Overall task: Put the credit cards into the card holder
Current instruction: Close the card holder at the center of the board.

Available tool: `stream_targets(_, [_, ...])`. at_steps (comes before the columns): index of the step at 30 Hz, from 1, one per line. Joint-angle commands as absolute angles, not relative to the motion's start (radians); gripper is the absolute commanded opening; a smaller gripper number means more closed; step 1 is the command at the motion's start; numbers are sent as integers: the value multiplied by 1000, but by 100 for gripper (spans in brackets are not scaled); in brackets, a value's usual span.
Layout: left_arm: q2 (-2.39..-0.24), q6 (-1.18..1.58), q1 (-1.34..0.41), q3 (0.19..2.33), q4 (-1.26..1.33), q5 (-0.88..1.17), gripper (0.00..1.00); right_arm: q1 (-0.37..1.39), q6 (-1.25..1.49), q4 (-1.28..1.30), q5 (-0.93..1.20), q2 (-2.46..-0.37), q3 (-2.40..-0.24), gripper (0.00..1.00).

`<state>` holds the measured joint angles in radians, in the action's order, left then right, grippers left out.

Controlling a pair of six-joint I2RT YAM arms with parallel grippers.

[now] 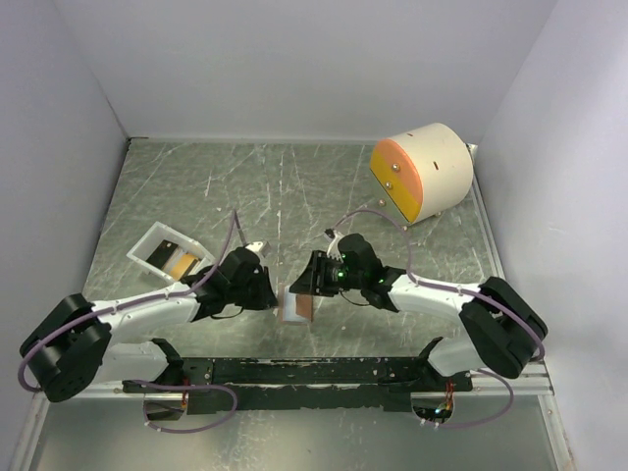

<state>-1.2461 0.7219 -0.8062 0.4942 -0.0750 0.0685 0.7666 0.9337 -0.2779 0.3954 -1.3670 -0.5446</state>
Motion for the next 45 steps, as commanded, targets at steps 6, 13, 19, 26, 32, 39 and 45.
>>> stream_targets(6, [-1099, 767, -813, 536, -208, -66, 24, 814, 864, -180, 271, -1448, -584, 38])
stream_targets(13, [-1053, 774, -810, 560, -298, -153, 29, 822, 846, -168, 265, -1485, -606, 41])
stream_targets(19, [-1086, 763, -795, 560, -305, -158, 29, 829, 802, -84, 219, -1482, -647, 31])
stream_targets(26, [-1173, 764, -765, 516, -188, -51, 24, 875, 778, -6, 174, -1545, -704, 29])
stream_targets(32, [-1223, 773, -765, 496, -89, 37, 22, 900, 766, 49, 145, -1632, -743, 27])
stream_targets(39, [-1271, 772, -765, 484, -19, 78, 22, 913, 774, 55, 120, -1652, -743, 23])
stream_targets(45, [-1288, 772, -765, 485, 21, 104, 22, 917, 785, 33, 106, -1642, -733, 21])
